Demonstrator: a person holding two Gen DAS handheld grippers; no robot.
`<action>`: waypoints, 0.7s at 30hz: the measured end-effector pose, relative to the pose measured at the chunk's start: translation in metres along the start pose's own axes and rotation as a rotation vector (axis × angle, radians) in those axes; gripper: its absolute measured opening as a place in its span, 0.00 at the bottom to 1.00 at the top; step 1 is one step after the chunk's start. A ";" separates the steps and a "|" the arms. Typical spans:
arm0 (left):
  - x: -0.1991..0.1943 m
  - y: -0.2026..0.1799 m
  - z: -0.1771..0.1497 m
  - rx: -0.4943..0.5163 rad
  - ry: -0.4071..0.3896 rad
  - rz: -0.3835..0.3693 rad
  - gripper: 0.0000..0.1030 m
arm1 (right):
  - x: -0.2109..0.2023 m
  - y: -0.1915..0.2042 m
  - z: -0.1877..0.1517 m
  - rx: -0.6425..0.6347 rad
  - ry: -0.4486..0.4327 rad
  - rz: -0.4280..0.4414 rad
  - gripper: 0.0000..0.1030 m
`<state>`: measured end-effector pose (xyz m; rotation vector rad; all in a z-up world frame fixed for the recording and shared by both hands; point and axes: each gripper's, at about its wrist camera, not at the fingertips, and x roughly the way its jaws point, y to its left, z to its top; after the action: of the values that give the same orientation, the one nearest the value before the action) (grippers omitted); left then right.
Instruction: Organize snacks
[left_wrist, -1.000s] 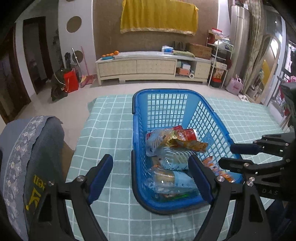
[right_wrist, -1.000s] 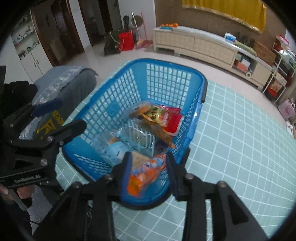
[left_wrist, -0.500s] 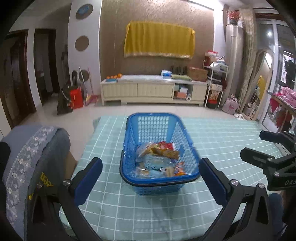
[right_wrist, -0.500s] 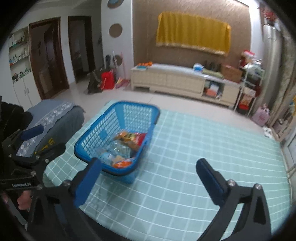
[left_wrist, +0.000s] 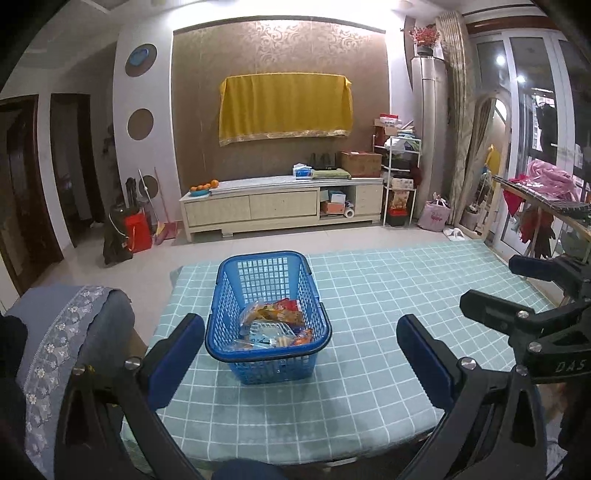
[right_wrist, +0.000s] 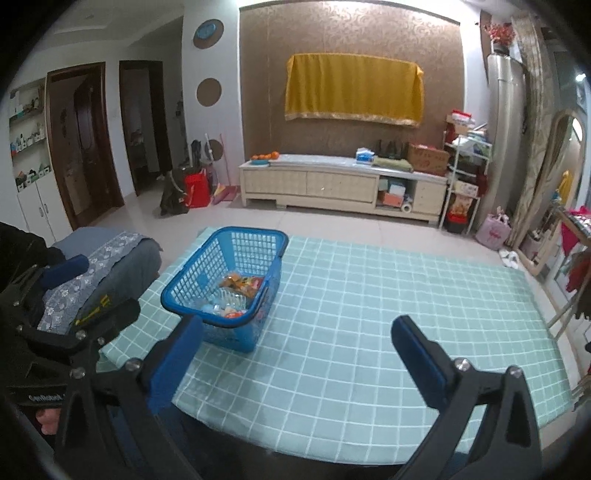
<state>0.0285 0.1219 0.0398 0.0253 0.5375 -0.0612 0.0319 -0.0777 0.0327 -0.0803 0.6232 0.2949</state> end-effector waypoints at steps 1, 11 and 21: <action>-0.002 -0.001 0.000 -0.010 -0.001 -0.006 1.00 | -0.004 -0.001 0.000 0.003 -0.006 0.002 1.00; -0.028 -0.014 -0.010 0.002 -0.030 -0.005 1.00 | -0.035 -0.006 -0.013 0.032 -0.029 0.013 1.00; -0.041 -0.014 -0.016 -0.013 -0.038 -0.001 1.00 | -0.047 0.002 -0.019 0.018 -0.049 0.023 1.00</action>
<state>-0.0157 0.1102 0.0473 0.0115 0.4994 -0.0590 -0.0160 -0.0908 0.0451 -0.0485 0.5784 0.3125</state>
